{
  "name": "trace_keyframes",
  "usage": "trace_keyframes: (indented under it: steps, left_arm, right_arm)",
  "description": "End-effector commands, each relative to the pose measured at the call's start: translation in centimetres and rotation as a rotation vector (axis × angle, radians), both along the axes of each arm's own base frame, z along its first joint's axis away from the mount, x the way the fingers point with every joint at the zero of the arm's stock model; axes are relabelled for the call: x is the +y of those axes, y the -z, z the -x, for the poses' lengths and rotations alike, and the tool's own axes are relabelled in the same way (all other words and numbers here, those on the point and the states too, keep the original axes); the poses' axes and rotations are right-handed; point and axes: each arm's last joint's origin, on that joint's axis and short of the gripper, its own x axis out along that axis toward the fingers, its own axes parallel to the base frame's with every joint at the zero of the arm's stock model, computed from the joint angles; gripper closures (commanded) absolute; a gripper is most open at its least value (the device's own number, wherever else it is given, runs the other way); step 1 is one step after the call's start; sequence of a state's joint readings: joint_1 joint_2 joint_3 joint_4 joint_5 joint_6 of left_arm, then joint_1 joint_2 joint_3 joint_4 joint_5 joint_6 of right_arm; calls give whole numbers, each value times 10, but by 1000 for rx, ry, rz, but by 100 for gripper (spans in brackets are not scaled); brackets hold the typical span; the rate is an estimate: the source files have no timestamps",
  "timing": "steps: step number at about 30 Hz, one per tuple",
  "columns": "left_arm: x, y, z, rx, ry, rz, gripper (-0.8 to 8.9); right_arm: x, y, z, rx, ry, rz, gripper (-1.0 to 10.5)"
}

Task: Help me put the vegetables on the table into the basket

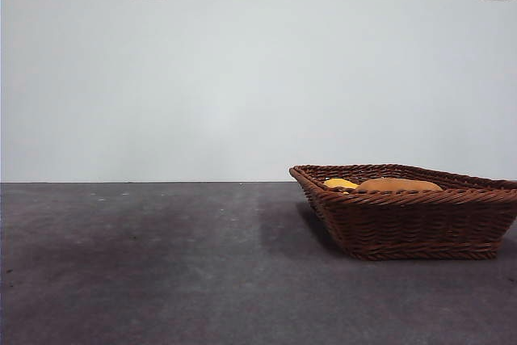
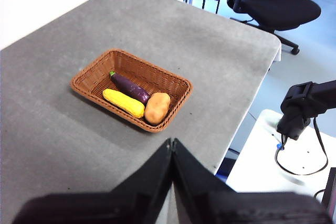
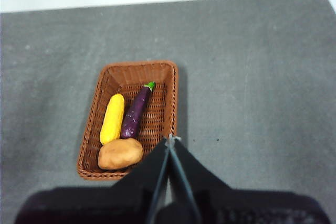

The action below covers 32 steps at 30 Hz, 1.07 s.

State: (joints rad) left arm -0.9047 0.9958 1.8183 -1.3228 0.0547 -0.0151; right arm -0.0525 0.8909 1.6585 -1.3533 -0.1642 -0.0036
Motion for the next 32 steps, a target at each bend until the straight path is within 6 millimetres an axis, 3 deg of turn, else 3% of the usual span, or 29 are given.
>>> trace_keyframes:
  steps: [1,5,9,12,14,18,21,25,28,32]
  left_arm:
    - [-9,3,-7,7,6,-28,817]
    - [-19,5,-15,-18,23,-85,816]
    - [-27,10,-29,-115,-33,-223,816]
    - [-19,18,-41,-130,-108,-282,817]
    - [-8,33,-48,-136,-182,-230,817]
    - [20,94,-63,-307,-449,-52,817]
    - [39,163,-61,-408,-611,-1,817]
    - [54,253,-53,-394,-756,26,816]
    - [61,292,-47,-363,-836,61,816]
    - [67,315,-43,-382,-914,106,817]
  right_arm:
    - [-1,5,-12,66,2,-6,946]
    - [-2,10,-36,133,2,-9,946]
    - [-4,23,-77,249,2,-15,946]
    - [-6,36,-109,344,2,-20,946]
    - [-7,46,-128,402,3,-23,946]
    - [-8,65,-158,500,3,-28,946]
    - [-9,76,-174,552,3,-30,946]
    - [-10,84,-184,589,3,-32,946]
    - [-10,85,-184,590,3,-32,946]
    - [-10,85,-184,590,4,-32,946]
